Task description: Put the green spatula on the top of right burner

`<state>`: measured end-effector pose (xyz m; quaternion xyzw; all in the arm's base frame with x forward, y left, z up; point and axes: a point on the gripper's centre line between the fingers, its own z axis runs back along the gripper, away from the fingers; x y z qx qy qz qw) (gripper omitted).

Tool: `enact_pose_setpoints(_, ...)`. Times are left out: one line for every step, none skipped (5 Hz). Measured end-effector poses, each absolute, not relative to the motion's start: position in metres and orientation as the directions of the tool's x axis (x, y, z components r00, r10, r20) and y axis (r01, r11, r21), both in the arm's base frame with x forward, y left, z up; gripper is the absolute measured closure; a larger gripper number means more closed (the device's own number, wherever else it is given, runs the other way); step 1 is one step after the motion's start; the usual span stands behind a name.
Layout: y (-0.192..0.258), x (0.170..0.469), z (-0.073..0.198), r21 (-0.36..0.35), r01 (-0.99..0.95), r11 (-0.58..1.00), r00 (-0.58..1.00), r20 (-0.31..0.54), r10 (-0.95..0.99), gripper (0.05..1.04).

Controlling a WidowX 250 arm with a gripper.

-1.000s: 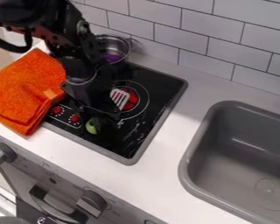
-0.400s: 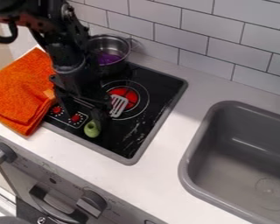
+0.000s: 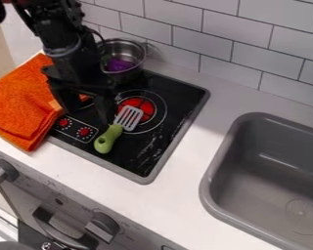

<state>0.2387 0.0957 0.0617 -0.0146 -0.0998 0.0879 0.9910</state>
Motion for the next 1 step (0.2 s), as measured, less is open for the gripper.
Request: enact_pose_setpoints(0.1134, 0.2451, 0.0706, -0.048, -0.276, 0.960, 0.933, 0.228, 0.280, 0.088)
